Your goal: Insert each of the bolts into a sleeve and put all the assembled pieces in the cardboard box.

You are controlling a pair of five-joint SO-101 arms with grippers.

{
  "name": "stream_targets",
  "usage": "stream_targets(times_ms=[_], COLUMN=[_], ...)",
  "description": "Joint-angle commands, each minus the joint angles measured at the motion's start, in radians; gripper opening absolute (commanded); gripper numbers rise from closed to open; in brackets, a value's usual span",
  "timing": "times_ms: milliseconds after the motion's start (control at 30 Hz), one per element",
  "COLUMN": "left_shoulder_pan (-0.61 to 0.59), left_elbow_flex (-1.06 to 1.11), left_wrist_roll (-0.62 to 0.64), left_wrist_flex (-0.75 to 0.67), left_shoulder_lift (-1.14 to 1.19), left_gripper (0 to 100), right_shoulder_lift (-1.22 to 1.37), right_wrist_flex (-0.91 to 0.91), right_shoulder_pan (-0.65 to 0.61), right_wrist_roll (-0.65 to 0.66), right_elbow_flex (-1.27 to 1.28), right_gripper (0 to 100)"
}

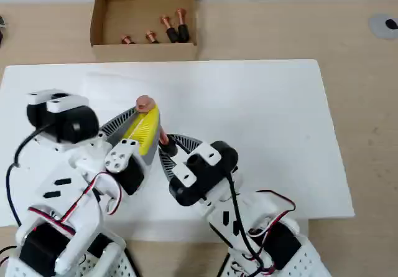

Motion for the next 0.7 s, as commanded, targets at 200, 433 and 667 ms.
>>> stream_targets(times_ms=[200, 433, 667], left_shoulder_pan=[0.008, 0.117, 0.218], left_elbow_flex=[0.011, -0.078, -0.183], left_wrist_roll=[-0.015, -0.069, -0.161], left_wrist_flex=[-0.034, 0.158, 0.313], left_shoulder_lift=[-0.008, -0.01, -0.007], left_gripper=[1, 1, 1], right_shoulder_lift=[0.002, 0.002, 0.002], right_wrist_flex=[-0.011, -0.011, -0.005], right_shoulder_pan=[-0.012, 0.008, 0.074], right_wrist_roll=[-0.011, -0.009, -0.008], right_elbow_flex=[-0.051, -0.056, -0.11], right_gripper=[1.0, 1.0, 1.0])
